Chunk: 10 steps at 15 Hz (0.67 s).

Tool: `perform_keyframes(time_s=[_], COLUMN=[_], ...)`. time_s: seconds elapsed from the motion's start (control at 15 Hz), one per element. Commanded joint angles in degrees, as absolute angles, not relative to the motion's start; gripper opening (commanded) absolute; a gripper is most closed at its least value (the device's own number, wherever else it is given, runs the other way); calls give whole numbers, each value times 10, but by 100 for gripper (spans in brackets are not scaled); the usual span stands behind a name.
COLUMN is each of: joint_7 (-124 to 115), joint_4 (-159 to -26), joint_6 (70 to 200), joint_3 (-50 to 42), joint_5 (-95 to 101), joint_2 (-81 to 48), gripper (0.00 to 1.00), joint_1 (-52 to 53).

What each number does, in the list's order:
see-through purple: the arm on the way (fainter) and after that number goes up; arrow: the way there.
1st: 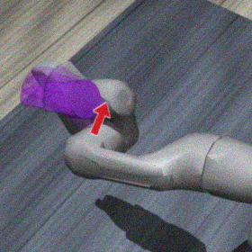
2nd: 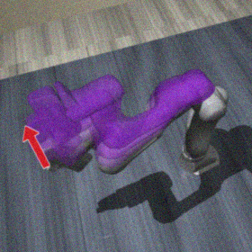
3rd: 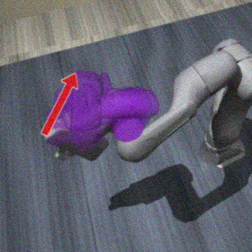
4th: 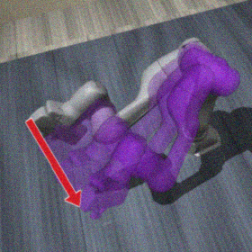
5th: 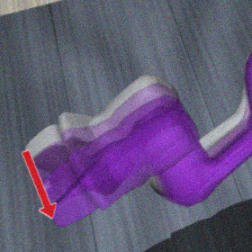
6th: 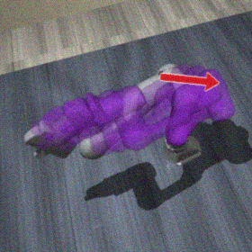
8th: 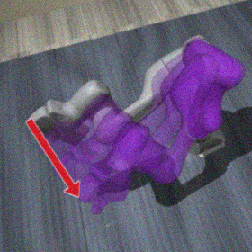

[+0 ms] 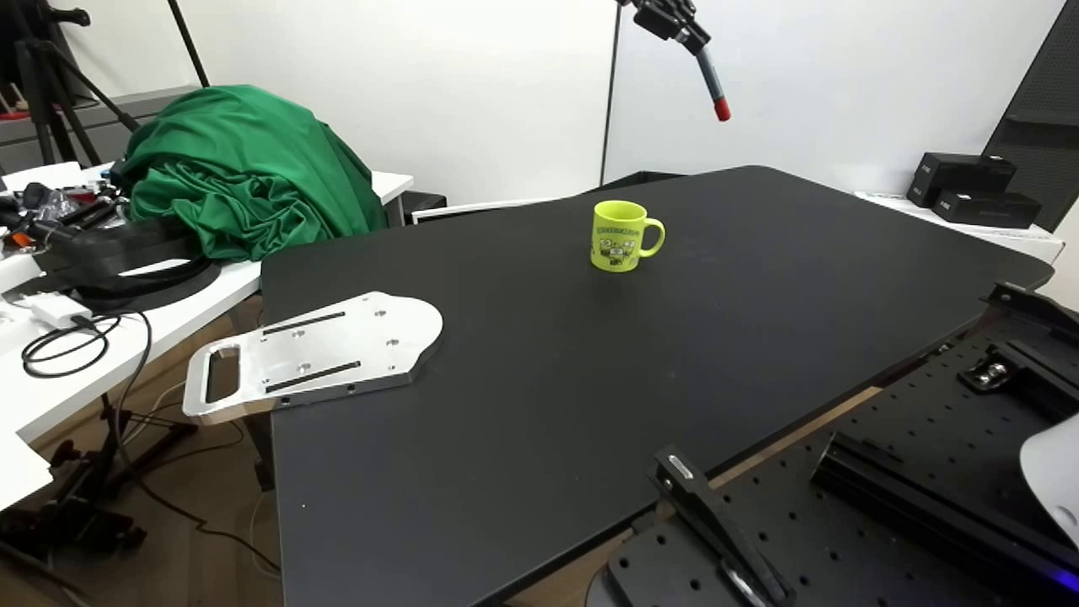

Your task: Pick the marker from the cup and put it on the table

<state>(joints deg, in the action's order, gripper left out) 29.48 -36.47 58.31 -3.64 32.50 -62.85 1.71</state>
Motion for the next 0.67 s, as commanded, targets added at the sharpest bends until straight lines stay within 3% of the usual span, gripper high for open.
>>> perform_keyframes(time_s=[0.0, 0.6], joint_7=[295, 280], joint_4=[-346, -327], joint_6=[566, 534], joint_3=[-38, -67], joint_5=[297, 224], joint_2=[-649, -742], gripper=[6, 6], joint_1=[-41, -114])
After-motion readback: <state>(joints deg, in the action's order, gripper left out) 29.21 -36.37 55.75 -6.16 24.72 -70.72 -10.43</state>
